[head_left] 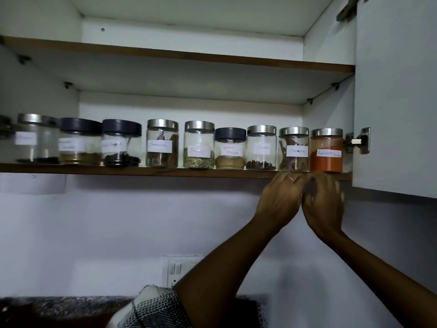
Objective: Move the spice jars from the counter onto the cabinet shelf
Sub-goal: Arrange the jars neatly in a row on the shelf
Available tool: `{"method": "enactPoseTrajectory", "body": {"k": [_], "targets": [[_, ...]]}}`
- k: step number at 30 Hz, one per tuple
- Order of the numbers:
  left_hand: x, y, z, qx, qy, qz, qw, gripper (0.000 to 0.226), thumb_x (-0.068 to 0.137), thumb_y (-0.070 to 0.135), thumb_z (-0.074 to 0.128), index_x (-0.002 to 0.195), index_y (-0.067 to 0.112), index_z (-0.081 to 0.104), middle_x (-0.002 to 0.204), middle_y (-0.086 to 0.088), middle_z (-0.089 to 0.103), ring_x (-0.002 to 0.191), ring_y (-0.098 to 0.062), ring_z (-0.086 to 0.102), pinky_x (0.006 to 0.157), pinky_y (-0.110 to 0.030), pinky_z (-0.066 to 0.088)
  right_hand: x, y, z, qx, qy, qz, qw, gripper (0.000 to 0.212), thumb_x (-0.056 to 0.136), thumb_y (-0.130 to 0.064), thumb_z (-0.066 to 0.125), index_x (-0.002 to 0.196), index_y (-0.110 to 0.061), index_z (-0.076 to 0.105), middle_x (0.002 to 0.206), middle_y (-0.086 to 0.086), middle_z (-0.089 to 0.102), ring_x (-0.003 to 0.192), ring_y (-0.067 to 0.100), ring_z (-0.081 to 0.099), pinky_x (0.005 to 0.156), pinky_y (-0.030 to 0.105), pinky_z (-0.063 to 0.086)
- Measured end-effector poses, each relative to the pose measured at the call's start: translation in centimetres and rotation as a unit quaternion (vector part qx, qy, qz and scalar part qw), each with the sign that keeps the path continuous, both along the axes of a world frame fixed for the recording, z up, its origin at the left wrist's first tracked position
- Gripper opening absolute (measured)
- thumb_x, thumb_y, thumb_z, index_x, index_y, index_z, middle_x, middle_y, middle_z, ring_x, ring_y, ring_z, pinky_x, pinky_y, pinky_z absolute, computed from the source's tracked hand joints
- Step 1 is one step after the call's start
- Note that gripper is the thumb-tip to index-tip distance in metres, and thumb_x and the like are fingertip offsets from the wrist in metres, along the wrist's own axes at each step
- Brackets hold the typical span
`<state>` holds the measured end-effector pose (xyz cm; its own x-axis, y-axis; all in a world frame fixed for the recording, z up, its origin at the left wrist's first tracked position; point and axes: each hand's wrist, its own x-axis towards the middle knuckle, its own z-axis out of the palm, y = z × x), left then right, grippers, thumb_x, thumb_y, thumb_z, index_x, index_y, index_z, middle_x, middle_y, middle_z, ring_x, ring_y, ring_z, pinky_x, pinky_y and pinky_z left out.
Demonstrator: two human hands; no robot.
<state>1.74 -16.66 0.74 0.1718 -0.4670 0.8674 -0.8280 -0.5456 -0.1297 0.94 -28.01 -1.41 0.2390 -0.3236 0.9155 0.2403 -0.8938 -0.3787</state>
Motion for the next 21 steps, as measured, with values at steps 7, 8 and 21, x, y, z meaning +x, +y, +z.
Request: {"method": "enactPoseTrajectory", "body": {"k": [7,8,21], "targets": [[-1.5,7.7,2.3,0.009,-0.101,0.075,0.992,0.049,0.089,0.022,0.029,0.123,0.001,0.058,0.123,-0.016,0.062,0.116,-0.033,0.056,0.103,-0.044,0.040,-0.7,7.8,2.4,-0.091,-0.029,0.044,0.994,0.049,0.090,-0.013,0.052,0.137,-0.002,0.040,0.140,0.016,0.046,0.133,0.032,0.039,0.110,0.047,0.024],[-1.6,9.2,2.6,0.012,-0.094,0.093,0.991,0.052,0.089,0.023,0.027,0.126,0.002,0.056,0.127,-0.016,0.060,0.120,-0.033,0.053,0.106,-0.044,0.037,-0.8,9.3,2.7,-0.090,-0.026,0.051,0.994,0.052,0.090,-0.009,0.053,0.139,-0.003,0.038,0.142,0.015,0.044,0.134,0.030,0.037,0.111,0.046,0.022],[-2.2,35.7,3.6,-0.055,-0.096,0.203,0.973,0.048,0.083,0.010,0.050,0.130,0.005,0.052,0.130,-0.013,0.058,0.120,-0.031,0.052,0.108,-0.044,0.035,-1.8,32.4,4.9,-0.169,0.001,0.079,0.982,0.065,0.076,0.000,0.054,0.139,-0.002,0.037,0.143,0.015,0.041,0.133,0.031,0.037,0.108,0.041,0.024]]}}
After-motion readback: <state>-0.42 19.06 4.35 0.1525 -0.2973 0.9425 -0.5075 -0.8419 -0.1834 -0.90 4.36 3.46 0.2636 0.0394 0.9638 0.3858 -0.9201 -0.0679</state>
